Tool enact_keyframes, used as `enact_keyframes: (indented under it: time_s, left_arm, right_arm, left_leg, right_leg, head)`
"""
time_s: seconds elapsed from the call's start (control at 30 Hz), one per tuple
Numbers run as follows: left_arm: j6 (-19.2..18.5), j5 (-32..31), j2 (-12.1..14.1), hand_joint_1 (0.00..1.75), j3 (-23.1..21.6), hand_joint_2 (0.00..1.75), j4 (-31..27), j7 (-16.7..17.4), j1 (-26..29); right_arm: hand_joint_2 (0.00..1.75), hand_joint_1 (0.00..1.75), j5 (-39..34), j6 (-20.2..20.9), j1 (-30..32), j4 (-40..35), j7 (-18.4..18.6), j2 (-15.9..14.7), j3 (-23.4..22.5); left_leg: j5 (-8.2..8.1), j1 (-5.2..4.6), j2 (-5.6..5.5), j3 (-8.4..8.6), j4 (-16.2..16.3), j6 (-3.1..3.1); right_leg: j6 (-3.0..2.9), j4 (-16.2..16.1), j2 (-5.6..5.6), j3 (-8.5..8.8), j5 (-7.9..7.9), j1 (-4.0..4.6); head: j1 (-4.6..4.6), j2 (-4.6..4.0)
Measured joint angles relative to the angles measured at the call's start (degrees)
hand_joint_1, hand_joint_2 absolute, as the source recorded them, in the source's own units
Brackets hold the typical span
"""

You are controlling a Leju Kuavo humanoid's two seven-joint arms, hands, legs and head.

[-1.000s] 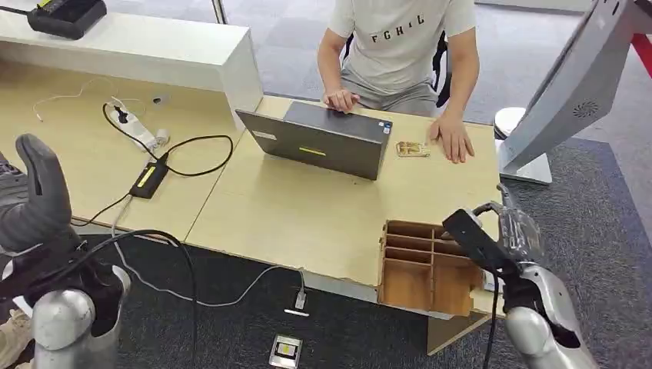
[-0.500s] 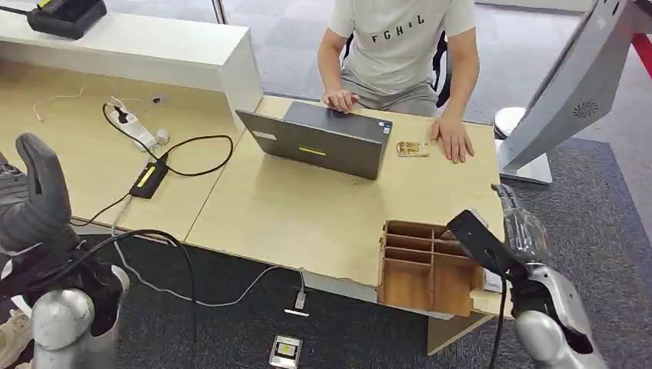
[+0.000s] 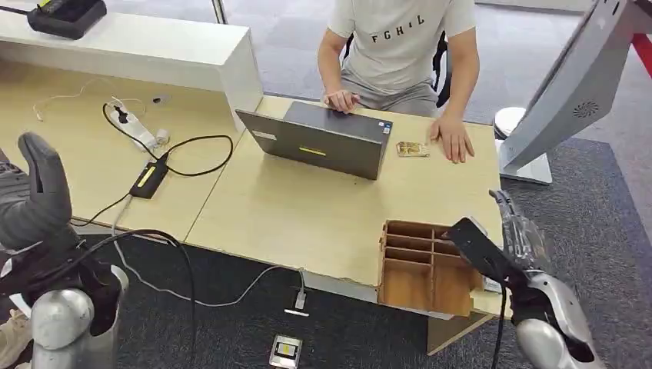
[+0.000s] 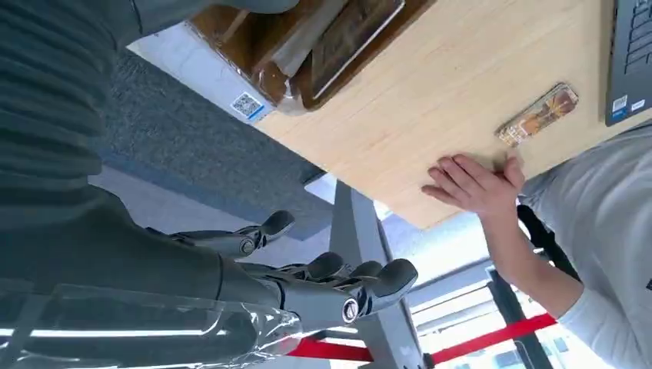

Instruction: Pass the card to the sensor for recognition and then transmit it.

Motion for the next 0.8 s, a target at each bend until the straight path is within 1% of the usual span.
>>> enact_keyframes:
  time_s: [0.23,0.53,0.6,0.63,0.8]
  left_arm:
    - [0.0,0.0,0.0,0.0,-0.13,1.75,0.04,-0.39,-0.67]
    - [0.0,-0.61,-0.09,0.0,-0.17,1.75,0.04,-0.63,-1.06]
    - [0.0,-0.61,-0.11,0.0,-0.17,1.75,0.11,-0.79,-1.27]
    - [0.0,-0.61,-0.15,0.0,-0.2,1.75,0.15,-0.9,-1.38]
    - [0.0,-0.61,-0.35,0.0,-0.2,1.75,0.31,-1.38,-1.69]
  right_arm:
    - [1.75,0.0,1.12,-0.9,-0.11,2.27,-2.05,1.46,0.94]
    - [1.75,0.0,1.86,-1.03,-1.33,5.71,-3.39,3.13,1.31]
    - [1.75,0.05,2.03,-1.09,-1.66,6.58,-3.67,3.56,1.33]
    - [1.75,0.12,2.16,-1.11,-1.78,6.95,-3.8,3.72,1.33]
    - [1.75,0.14,2.38,-1.16,-2.15,8.39,-3.98,4.41,1.35]
  left_leg:
    - [0.0,0.0,0.0,0.0,0.0,0.0]
    - [0.0,0.0,0.0,-0.02,0.0,0.0]
    - [0.0,0.0,0.0,-0.01,0.0,0.0]
    - [0.0,0.0,0.0,-0.01,0.0,0.0]
    - [0.0,0.0,0.0,-0.01,0.0,0.0]
  right_leg:
    - [0.0,0.01,0.0,0.01,0.0,0.0]
    - [0.0,0.0,-0.01,0.0,0.0,0.0]
    - [0.0,0.0,-0.01,0.0,0.0,0.0]
    - [0.0,0.0,-0.01,0.0,0.0,0.0]
    - [0.0,0.0,-0.01,0.0,0.0,0.0]
  head:
    - [0.0,0.0]
    - [0.0,0.0]
    - [0.0,0.0]
    - [0.0,0.0]
    - [0.0,0.0]
